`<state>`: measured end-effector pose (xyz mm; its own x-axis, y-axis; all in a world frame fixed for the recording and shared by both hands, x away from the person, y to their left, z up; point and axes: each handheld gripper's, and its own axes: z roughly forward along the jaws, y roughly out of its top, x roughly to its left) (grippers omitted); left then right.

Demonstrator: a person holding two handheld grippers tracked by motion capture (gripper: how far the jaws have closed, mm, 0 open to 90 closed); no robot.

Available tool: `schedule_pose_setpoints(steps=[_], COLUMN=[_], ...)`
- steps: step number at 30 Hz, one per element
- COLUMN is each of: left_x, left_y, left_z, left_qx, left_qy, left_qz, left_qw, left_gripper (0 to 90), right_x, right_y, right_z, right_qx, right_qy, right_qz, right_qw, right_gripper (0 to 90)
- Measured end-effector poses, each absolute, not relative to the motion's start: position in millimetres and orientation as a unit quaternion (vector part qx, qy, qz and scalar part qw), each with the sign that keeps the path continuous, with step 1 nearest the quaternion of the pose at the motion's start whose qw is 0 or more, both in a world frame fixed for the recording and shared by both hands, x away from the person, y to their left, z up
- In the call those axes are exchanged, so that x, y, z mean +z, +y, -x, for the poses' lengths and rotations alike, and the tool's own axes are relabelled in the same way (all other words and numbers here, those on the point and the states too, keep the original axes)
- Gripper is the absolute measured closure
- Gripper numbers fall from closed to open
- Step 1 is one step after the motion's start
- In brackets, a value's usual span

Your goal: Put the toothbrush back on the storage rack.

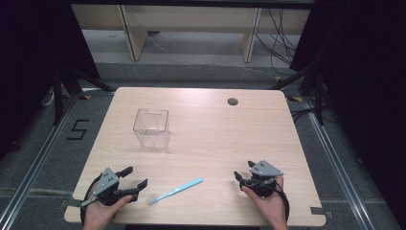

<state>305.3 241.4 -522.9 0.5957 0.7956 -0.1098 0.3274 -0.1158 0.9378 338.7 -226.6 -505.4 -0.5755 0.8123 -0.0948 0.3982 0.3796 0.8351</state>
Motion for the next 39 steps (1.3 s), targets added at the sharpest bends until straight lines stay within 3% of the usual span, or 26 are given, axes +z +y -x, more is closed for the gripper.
schedule_pose_setpoints(steps=[13, 28, 39], left_x=[-511.3, -489.5, -470.6], left_y=[228.7, 202.1, 182.7], left_z=[-310.0, -320.6, -334.6], left_qx=[0.186, 0.154, 0.126], left_qy=[0.378, 0.314, 0.255], left_qz=[-0.743, -0.813, -0.866], left_qw=[0.521, 0.465, 0.410], left_gripper=[27.3, 22.6, 32.5], right_x=[-503.4, -497.6, -494.9], right_y=[-225.1, -218.6, -218.2], right_z=[-342.0, -341.4, -342.5], right_qx=[0.396, 0.392, 0.391], right_qy=[0.802, 0.807, 0.808], right_qz=[-0.367, -0.359, -0.358], right_qw=[0.256, 0.257, 0.259], right_gripper=[34.4, 34.6, 34.6])
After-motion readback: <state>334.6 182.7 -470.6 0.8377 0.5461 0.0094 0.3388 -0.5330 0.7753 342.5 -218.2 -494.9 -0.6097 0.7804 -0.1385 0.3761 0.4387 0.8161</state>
